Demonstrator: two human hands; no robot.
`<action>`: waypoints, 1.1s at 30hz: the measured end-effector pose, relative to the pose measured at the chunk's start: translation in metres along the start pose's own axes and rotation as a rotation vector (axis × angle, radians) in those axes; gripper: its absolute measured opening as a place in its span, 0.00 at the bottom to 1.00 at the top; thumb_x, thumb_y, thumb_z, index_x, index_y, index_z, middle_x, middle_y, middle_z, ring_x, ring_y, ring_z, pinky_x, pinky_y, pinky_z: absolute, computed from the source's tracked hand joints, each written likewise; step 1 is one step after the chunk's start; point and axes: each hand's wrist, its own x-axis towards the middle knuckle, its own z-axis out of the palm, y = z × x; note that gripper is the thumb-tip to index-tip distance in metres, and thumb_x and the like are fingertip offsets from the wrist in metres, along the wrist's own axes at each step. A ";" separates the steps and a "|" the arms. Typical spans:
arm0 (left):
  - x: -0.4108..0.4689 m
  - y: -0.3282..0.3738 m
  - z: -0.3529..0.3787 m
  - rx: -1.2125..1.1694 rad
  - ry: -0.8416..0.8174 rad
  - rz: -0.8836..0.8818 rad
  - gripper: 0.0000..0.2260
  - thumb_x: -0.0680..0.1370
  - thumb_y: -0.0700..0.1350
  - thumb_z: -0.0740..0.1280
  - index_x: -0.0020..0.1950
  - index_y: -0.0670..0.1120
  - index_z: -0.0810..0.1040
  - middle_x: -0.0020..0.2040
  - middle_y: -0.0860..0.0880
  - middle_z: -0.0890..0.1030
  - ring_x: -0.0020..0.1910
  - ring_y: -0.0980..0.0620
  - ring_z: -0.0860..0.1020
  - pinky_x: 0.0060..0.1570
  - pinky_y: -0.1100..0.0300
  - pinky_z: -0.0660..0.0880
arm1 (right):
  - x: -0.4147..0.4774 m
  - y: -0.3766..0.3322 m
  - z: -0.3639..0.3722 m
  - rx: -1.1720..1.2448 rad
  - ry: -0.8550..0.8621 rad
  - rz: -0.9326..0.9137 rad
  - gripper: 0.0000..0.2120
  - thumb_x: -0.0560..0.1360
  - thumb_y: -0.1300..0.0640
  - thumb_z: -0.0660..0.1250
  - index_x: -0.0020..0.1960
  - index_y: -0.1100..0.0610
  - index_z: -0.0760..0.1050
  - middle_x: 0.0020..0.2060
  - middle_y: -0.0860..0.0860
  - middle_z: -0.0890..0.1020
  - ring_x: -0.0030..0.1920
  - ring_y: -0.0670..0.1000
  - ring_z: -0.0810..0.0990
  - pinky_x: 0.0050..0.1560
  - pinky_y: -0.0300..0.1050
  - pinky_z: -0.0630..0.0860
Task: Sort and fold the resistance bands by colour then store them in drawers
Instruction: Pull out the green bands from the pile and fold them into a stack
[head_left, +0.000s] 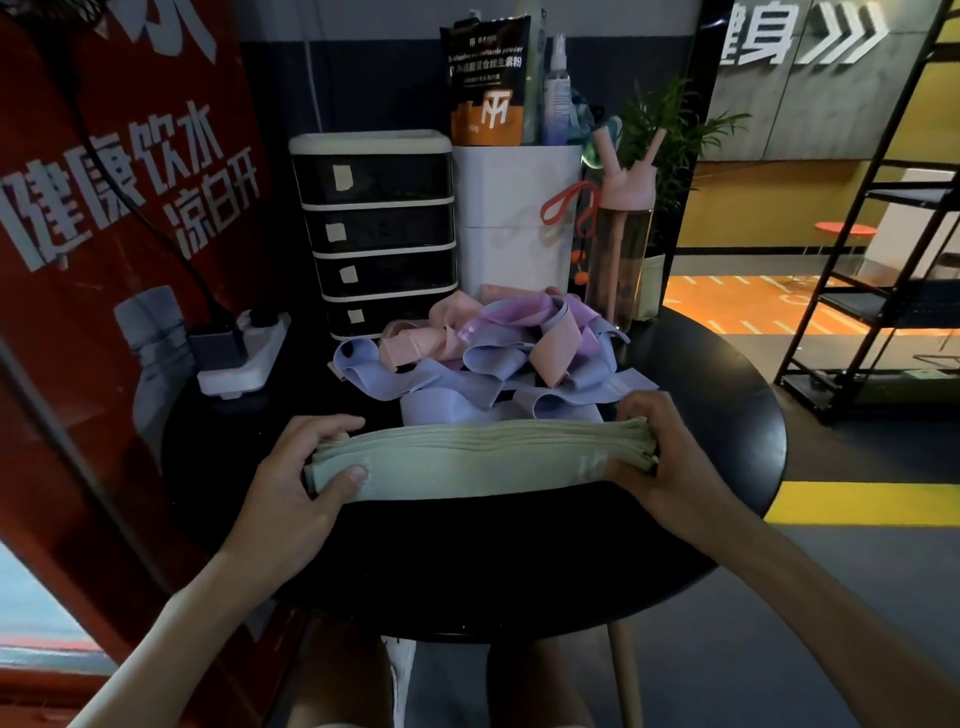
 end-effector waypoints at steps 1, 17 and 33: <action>0.000 -0.001 0.001 0.023 -0.025 -0.020 0.22 0.75 0.34 0.71 0.62 0.56 0.75 0.55 0.51 0.74 0.53 0.65 0.74 0.52 0.78 0.67 | 0.001 0.002 0.000 -0.020 -0.028 0.010 0.27 0.72 0.68 0.71 0.59 0.43 0.65 0.49 0.39 0.72 0.46 0.45 0.74 0.42 0.35 0.72; -0.002 0.003 0.003 0.012 0.058 -0.223 0.13 0.74 0.41 0.75 0.56 0.50 0.81 0.50 0.55 0.82 0.48 0.67 0.78 0.45 0.76 0.72 | 0.002 0.001 0.003 -0.072 0.002 0.125 0.12 0.74 0.55 0.72 0.47 0.41 0.72 0.41 0.44 0.80 0.42 0.42 0.77 0.42 0.37 0.72; -0.006 0.002 -0.005 0.029 -0.045 -0.296 0.14 0.76 0.40 0.72 0.59 0.51 0.77 0.51 0.54 0.81 0.47 0.63 0.79 0.42 0.72 0.73 | 0.000 0.008 0.002 -0.115 -0.044 0.194 0.17 0.78 0.62 0.65 0.64 0.48 0.70 0.51 0.44 0.78 0.50 0.45 0.77 0.50 0.45 0.75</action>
